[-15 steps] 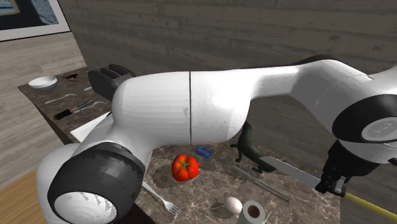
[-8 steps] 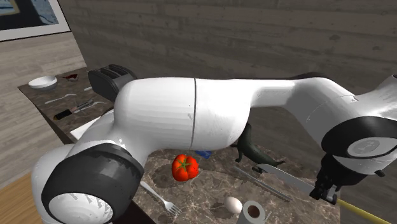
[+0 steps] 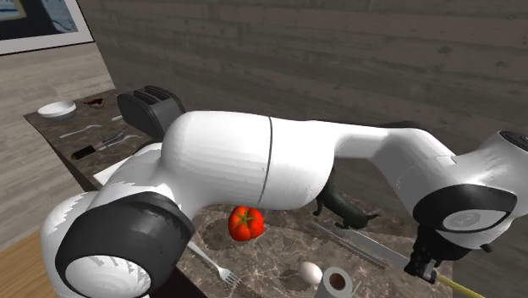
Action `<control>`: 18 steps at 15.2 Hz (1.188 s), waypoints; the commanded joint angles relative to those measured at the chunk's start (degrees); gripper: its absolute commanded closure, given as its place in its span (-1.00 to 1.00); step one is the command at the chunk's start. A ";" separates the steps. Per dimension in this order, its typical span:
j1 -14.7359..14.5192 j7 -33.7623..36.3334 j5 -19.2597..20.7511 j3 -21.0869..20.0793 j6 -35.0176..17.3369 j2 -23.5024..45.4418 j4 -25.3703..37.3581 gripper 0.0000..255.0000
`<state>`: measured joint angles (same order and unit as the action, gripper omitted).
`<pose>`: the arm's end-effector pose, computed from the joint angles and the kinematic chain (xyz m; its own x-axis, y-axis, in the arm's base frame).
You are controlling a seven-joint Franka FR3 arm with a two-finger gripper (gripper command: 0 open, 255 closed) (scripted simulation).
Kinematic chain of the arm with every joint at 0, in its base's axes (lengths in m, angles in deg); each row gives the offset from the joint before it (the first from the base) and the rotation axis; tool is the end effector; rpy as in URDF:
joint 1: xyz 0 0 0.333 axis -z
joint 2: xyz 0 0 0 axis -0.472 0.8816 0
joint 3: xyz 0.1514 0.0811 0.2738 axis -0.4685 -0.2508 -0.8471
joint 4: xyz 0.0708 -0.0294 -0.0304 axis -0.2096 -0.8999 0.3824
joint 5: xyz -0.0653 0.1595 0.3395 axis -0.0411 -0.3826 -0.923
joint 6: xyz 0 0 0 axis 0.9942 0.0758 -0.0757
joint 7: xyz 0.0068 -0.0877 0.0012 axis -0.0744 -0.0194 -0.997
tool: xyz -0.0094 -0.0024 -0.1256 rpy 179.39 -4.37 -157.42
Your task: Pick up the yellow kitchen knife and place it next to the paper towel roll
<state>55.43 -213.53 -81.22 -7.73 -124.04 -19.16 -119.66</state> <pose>0.2932 -0.5308 0.4986 0.2631 0.9645 0.0214 0.9647 -0.2632 0.0006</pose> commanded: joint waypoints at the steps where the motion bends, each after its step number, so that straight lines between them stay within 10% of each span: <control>1: -0.14 0.06 -0.16 -0.13 -1.33 0.20 -1.13 1.00; 18: 0.12 -1.87 -2.81 -1.09 -13.28 3.39 -10.65 1.00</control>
<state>55.53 -215.19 -83.92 -8.80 -136.41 -15.82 -129.45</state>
